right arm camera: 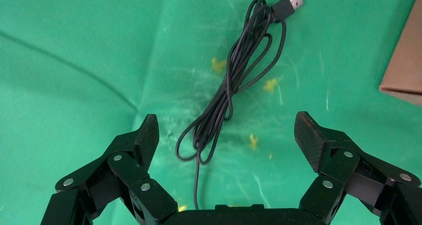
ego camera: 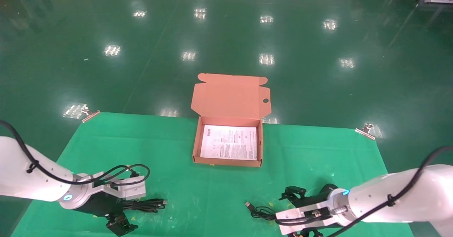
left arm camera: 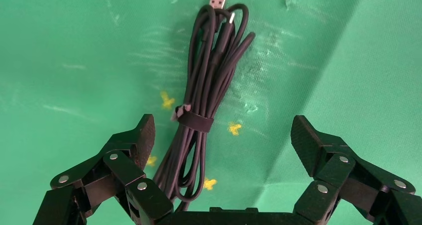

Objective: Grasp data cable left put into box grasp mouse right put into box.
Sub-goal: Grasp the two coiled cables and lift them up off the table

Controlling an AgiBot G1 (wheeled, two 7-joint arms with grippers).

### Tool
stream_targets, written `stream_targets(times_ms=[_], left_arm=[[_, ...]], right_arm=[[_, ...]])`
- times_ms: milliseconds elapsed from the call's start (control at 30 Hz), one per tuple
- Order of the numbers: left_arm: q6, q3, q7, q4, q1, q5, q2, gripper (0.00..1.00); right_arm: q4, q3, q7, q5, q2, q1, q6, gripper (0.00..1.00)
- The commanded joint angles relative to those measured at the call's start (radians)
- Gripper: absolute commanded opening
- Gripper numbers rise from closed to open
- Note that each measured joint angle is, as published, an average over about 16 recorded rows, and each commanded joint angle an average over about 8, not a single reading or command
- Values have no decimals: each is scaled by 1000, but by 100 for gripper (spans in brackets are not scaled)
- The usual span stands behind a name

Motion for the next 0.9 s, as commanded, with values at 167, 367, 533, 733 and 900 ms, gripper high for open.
stream_targets(times_ms=[167,367,533,733,900], left_arm=[[-19,-6,45,95,-14,-11,21,38],[-28,-12,56,126,-18,-20,25,0],[-27,-12,53,117,-18,-20,23,0],[-23,-10,49,107,-16,-17,21,0],[-21,-9,48,102,-16,-16,21,0]], right_arm=[[-79,-11,-15,-18,-45,5,23,50],[-107,-17,-19,-25,-60,5,30,0],[-99,-17,-18,-24,-56,5,29,0],[-91,-15,-17,-23,-51,5,26,0],[-87,-14,-17,-21,-49,5,25,0]])
